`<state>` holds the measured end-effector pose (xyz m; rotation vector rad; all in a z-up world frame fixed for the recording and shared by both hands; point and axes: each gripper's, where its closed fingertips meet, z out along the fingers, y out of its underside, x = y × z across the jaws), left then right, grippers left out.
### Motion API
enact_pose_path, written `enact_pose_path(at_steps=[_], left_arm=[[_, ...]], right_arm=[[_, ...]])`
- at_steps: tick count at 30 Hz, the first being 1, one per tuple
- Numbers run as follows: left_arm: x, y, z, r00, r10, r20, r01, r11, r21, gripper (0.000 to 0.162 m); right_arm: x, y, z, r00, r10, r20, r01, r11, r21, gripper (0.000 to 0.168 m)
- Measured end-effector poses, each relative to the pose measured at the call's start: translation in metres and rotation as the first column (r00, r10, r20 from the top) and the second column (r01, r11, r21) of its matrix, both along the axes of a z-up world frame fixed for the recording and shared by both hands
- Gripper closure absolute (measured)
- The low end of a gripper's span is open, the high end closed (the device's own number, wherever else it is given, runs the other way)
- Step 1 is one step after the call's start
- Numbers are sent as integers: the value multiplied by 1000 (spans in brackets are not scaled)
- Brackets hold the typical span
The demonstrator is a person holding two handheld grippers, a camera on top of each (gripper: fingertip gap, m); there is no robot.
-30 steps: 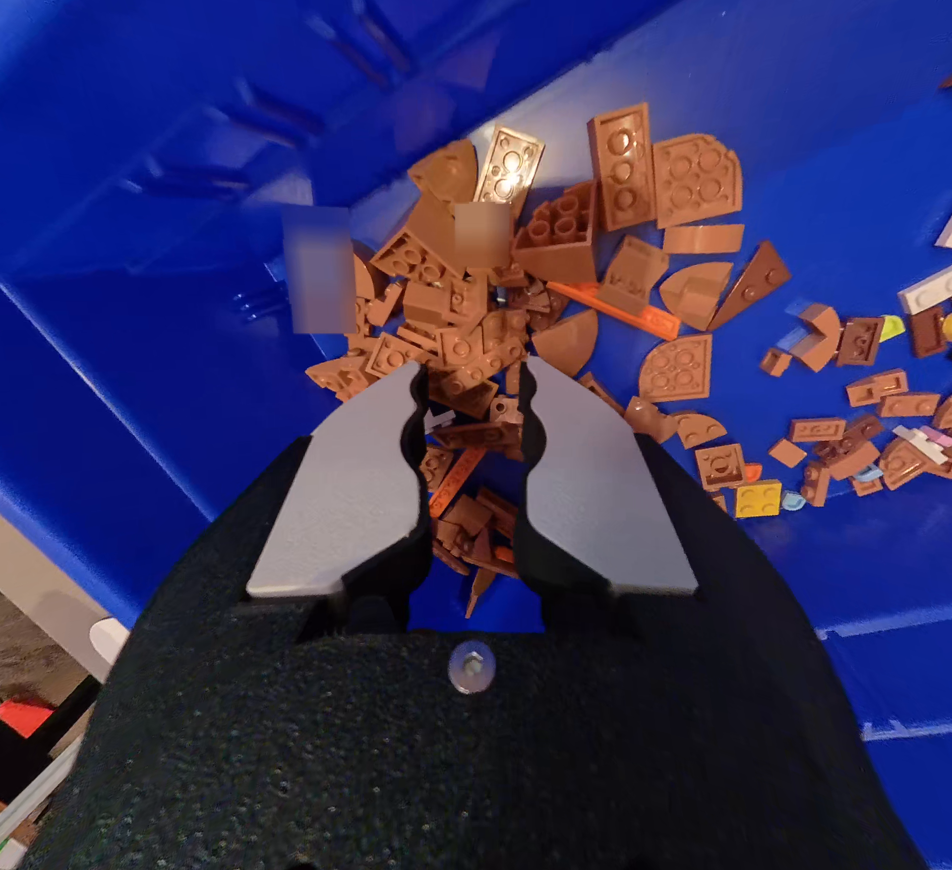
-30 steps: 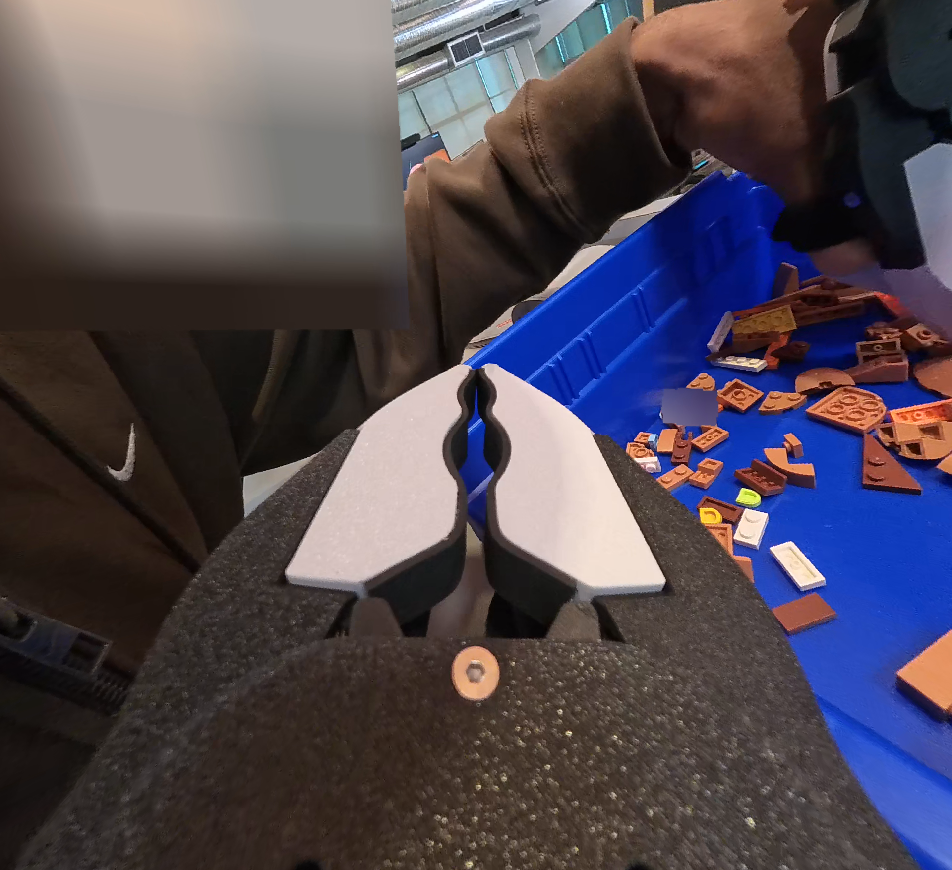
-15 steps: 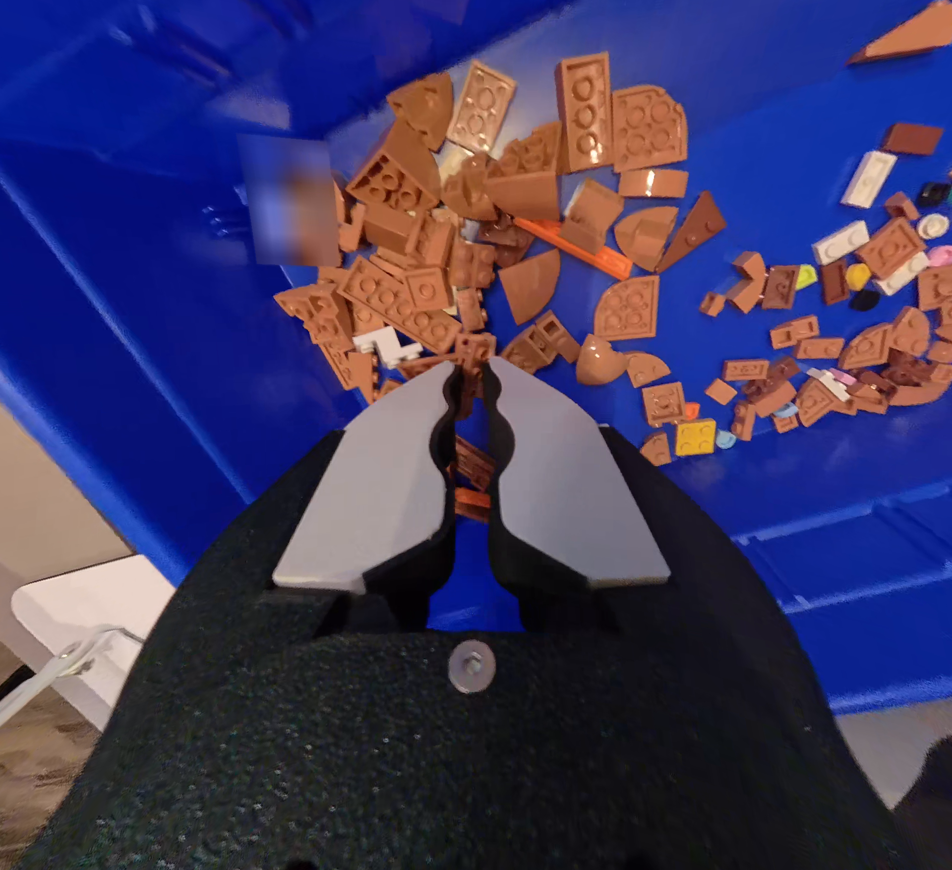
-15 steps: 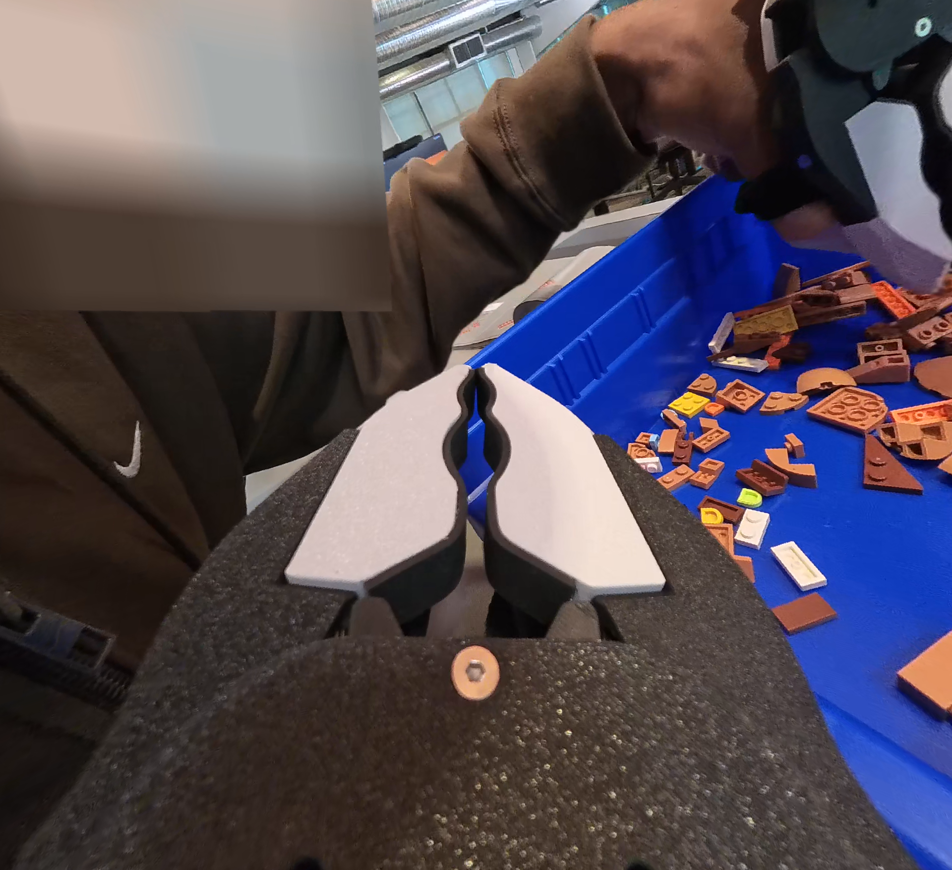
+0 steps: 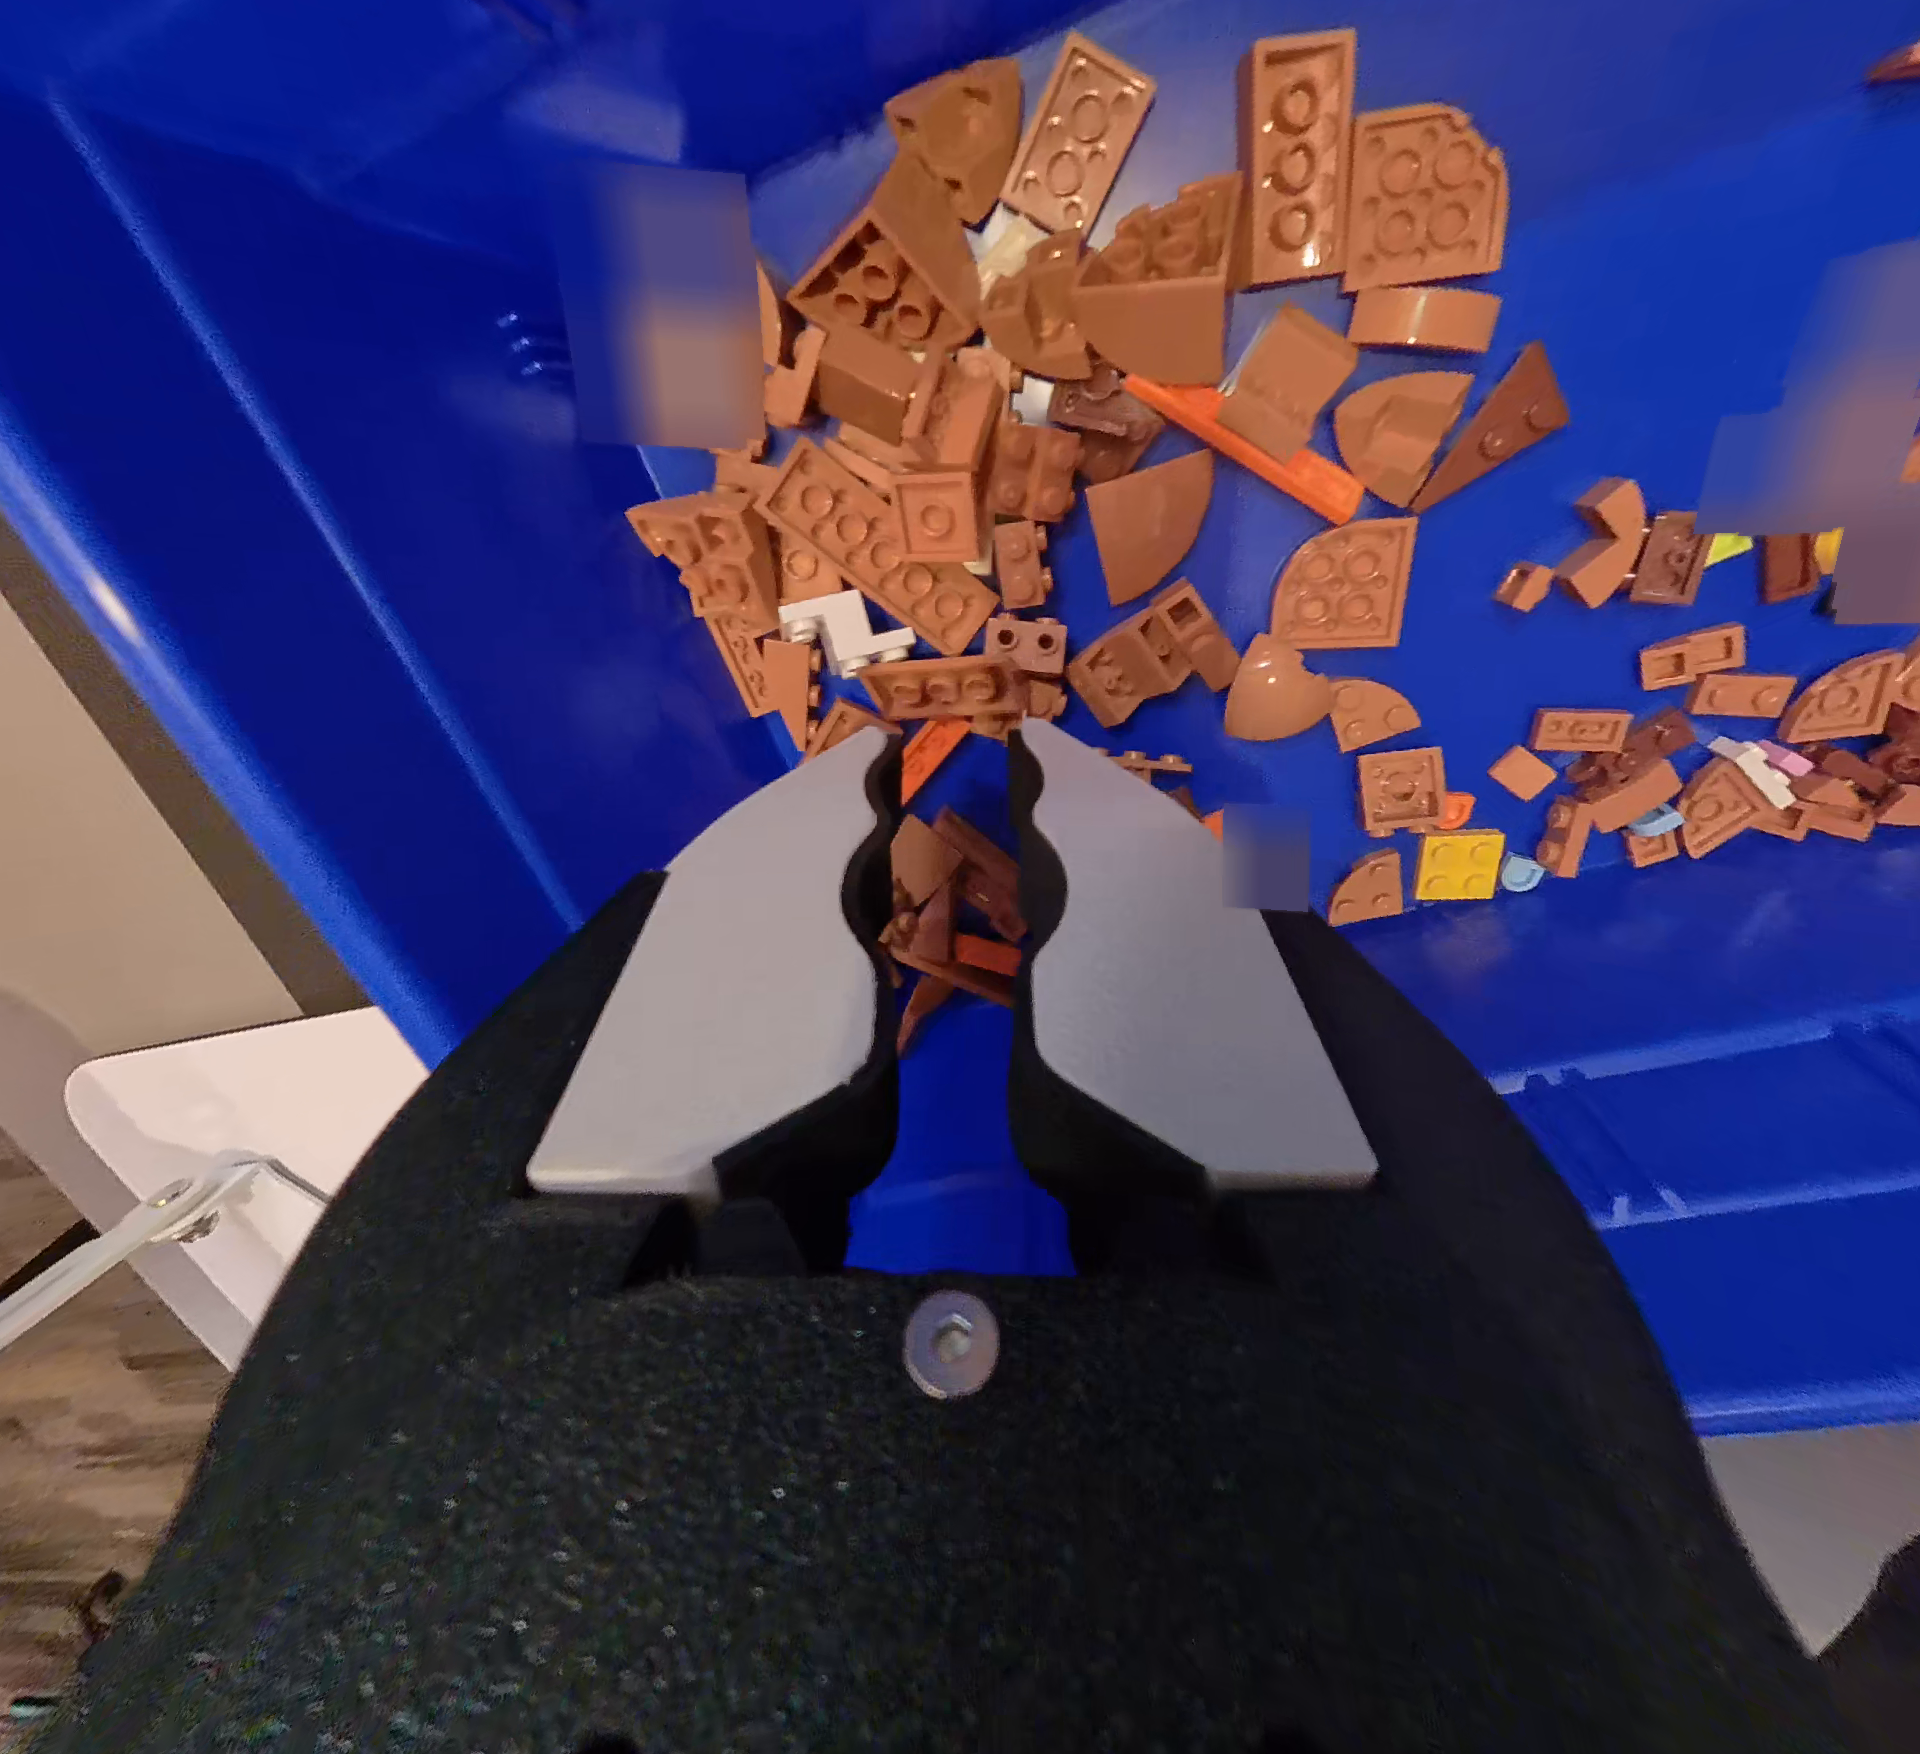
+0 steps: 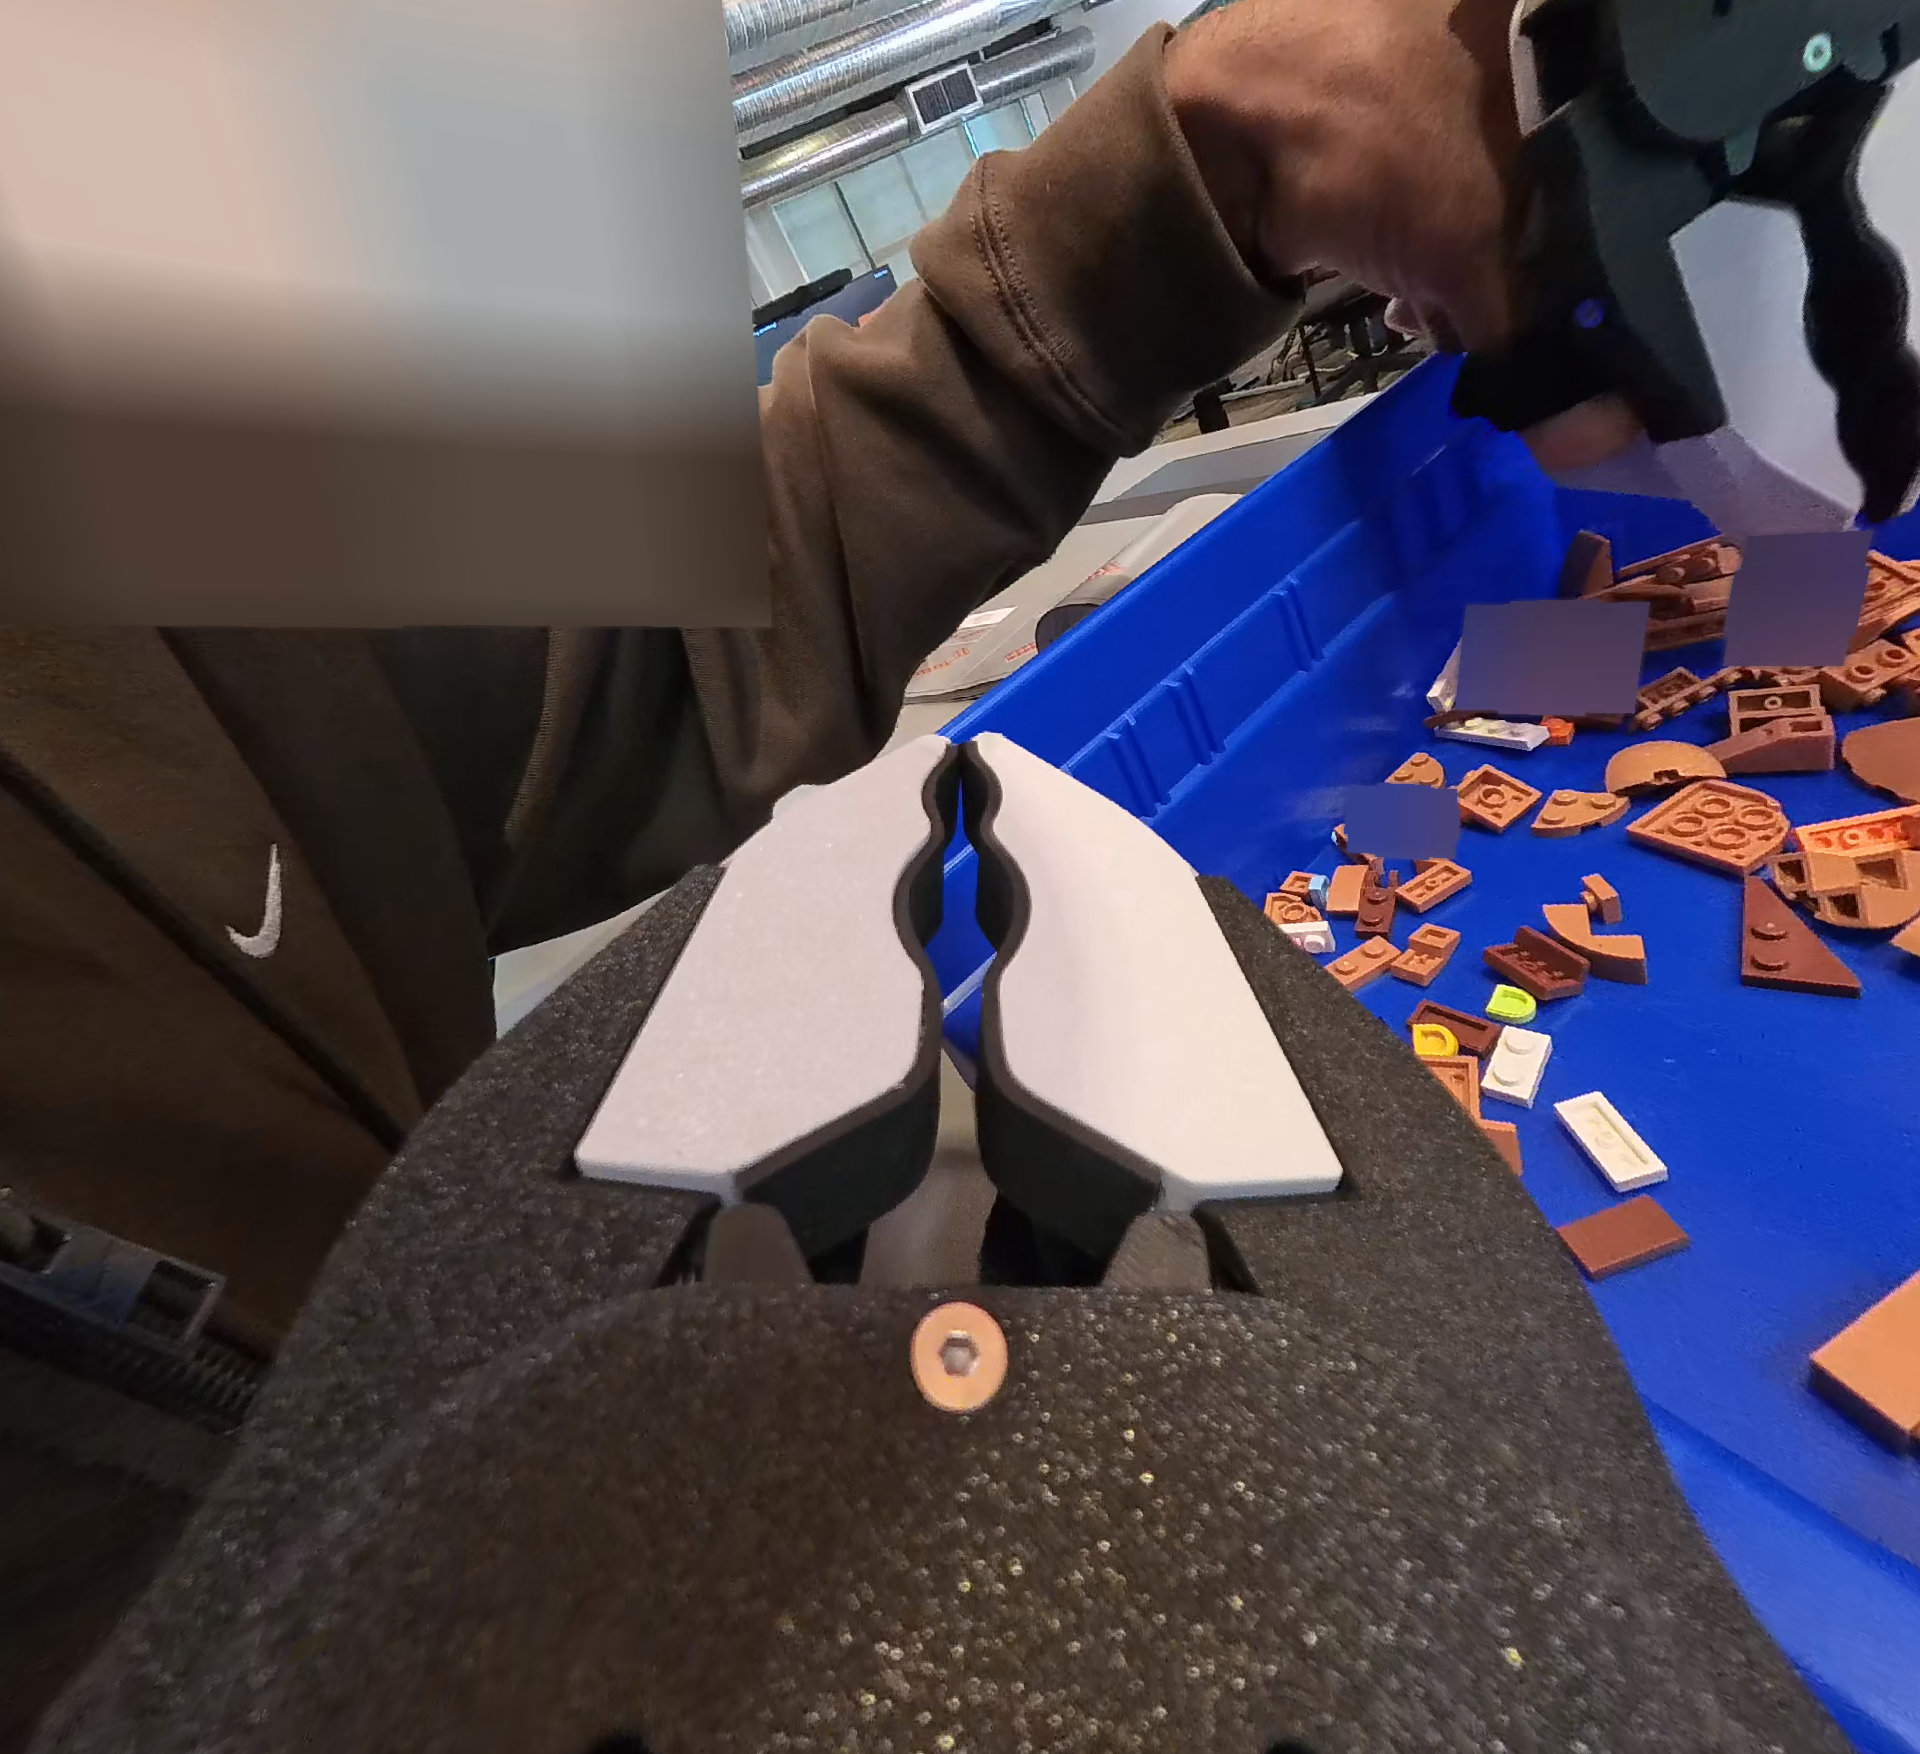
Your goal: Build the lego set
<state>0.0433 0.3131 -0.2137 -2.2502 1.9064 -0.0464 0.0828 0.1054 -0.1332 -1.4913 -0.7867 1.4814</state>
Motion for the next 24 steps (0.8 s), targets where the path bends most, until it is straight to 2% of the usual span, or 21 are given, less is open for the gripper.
enact_pose_path(at_steps=[24], left_arm=[[24,23,-13,995,96,39,-97,995,8,142]], right_arm=[[1,0,0,1000,0,-2,0,1000,1,168]])
